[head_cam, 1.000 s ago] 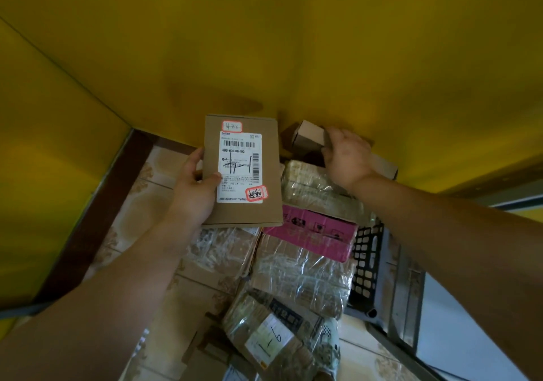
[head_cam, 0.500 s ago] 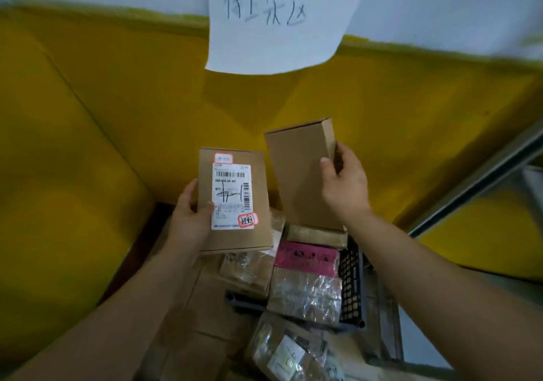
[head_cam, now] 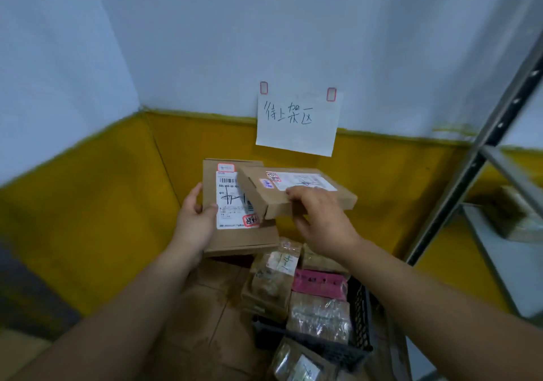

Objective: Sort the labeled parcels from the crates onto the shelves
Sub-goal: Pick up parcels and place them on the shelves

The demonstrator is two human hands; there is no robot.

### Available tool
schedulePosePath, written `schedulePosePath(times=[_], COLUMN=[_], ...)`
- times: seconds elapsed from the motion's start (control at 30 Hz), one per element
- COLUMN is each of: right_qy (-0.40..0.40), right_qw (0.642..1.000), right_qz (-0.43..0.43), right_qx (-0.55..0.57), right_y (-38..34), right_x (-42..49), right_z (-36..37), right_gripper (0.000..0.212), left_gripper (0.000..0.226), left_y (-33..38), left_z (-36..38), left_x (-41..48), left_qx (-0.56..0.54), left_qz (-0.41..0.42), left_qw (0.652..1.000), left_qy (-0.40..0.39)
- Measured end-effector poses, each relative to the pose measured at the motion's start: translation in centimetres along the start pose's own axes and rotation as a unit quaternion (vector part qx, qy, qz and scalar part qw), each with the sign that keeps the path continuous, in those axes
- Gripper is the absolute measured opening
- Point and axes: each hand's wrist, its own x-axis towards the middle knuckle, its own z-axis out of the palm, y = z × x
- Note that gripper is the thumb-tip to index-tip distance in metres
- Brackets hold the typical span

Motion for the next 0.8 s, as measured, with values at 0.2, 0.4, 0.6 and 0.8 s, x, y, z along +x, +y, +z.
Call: schedulePosePath(times=[0.2,0.4,0.6,0.8], right_qy=[0.042,0.044,0.028,0.116], right_qw=[0.975,0.941,0.973,0.934], right_qz=[-0.201,-0.323,-0.213,0.270], right_qx=[-0.082,-0.085,-0.089,0.201], right_y=[0.8,1.4,0.4,-4.1], right_x=[-3.9,-7.6,-11.0,-11.3], right_z=[-2.8,-4.0,-5.2,-5.6], right_gripper=[0.036,0.051,0.054,0.092], left_gripper=[0.045,0.045,0.050,0.051], left_y=[3.4,3.9,3.9,4.7], left_z=[0.8,2.1,1.0,-2.0], left_x=[-6.2,-11.6,-14.9,-16.8], left_qx=[-0.029,-0.059,-0.067,-0.071], left_qz=[0.022,0.015,0.032,0.076], left_qw=[0.998,0.995,0.993,0.991], left_qy=[0.051,0.083,0.092,0.086])
